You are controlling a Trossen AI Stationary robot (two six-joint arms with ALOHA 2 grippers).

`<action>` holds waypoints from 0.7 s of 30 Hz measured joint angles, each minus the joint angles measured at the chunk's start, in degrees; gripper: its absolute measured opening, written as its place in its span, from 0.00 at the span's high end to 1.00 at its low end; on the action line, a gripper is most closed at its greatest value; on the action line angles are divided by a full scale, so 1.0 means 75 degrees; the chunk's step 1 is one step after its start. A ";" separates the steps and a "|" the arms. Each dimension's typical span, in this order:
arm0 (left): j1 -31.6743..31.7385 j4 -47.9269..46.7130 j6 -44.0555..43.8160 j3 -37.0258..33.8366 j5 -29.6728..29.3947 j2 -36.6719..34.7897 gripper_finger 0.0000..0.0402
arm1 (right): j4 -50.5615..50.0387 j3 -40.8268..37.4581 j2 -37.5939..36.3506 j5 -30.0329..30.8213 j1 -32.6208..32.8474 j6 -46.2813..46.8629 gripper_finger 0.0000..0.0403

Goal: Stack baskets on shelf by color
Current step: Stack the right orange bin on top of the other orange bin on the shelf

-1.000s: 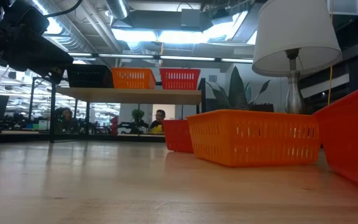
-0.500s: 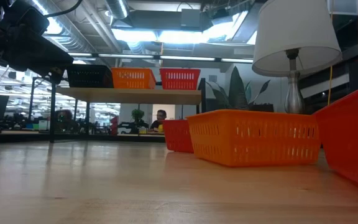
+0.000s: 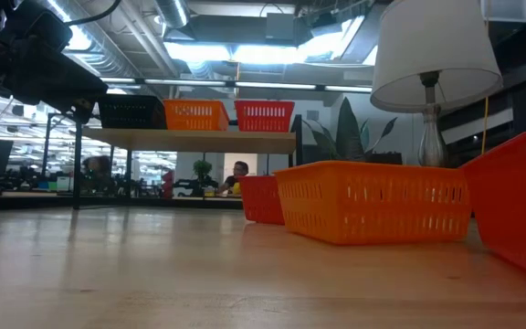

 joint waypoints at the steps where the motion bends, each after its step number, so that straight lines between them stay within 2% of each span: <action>1: 0.0001 0.0000 0.0000 0.0000 0.0000 0.0000 0.90 | 0.0706 0.0000 0.0000 -0.0296 -0.0328 -0.1069 1.00; 3: -0.0002 0.0000 0.0000 0.0000 0.0000 0.0000 0.90 | 0.1982 0.0000 0.0003 -0.1263 -0.1009 -0.2824 1.00; 5: 0.0000 0.0000 0.0000 0.0000 0.0000 0.0000 0.90 | 0.2955 0.0003 0.0003 -0.2659 -0.1722 -0.3956 1.00; 8: -0.0001 0.0000 0.0000 0.0000 0.0000 0.0000 0.90 | 0.3663 0.0006 0.0006 -0.4705 -0.2802 -0.4303 1.00; 10: 0.0001 0.0000 0.0000 0.0000 0.0000 0.0000 0.90 | 0.3972 0.0006 0.0012 -0.5582 -0.3504 -0.4181 1.00; 16: 0.0001 0.0000 0.0000 0.0000 -0.0001 -0.0001 0.90 | 0.4944 0.0269 0.0145 -0.7317 -0.5043 -0.3682 1.00; 21: 0.0000 0.0000 0.0000 0.0000 -0.0002 0.0000 0.90 | 0.4167 0.2188 0.1017 -0.8054 -0.5454 -0.3521 1.00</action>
